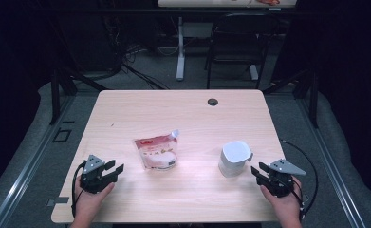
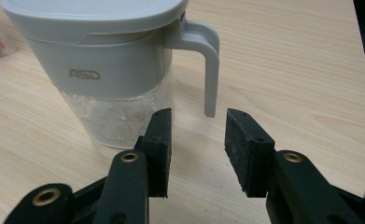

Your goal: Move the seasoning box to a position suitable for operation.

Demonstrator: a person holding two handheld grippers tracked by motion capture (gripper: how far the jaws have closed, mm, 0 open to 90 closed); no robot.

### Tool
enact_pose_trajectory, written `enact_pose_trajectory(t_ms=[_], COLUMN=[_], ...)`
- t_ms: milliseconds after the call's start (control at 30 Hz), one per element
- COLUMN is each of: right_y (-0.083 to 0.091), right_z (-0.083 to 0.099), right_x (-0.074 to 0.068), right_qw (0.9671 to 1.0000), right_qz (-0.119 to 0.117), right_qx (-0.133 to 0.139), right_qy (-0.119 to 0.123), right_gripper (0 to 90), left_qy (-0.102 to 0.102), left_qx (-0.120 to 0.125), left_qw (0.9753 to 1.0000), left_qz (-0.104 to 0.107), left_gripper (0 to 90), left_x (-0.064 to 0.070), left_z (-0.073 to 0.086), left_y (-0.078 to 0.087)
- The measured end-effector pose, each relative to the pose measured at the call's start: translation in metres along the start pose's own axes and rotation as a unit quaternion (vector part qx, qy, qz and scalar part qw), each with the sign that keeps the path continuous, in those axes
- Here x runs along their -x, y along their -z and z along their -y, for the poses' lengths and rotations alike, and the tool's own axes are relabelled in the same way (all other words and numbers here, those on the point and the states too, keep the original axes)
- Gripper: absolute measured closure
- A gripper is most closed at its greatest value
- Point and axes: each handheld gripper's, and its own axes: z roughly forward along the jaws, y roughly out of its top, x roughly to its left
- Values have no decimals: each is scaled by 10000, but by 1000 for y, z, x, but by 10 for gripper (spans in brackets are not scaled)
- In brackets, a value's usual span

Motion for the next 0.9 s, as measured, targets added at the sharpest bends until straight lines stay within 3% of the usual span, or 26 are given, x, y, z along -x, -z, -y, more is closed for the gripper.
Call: enact_pose_trajectory(t_ms=[500, 600, 700, 900], right_y=[-7, -14, -19, -29], right_z=[-1, -2, -3, -8], right_x=[8, 9, 11, 15], right_qw=[10000, 10000, 9999, 10000], right_qz=[17, -22, -104, -50], right_qx=[25, -31, 15, 35], right_qy=[-54, 35, -127, -71], right_gripper=[686, 690, 681, 685], left_qy=[-95, -51, -81, -21], left_qx=[-82, -37, -86, 14], left_qw=[9999, 10000, 9999, 10000], left_qz=[8, 59, 48, 60], left_gripper=[569, 564, 564, 565], left_x=[-1, -1, -1, -2], left_z=[2, 2, 4, 3], left_y=[-1, 0, 0, 2])
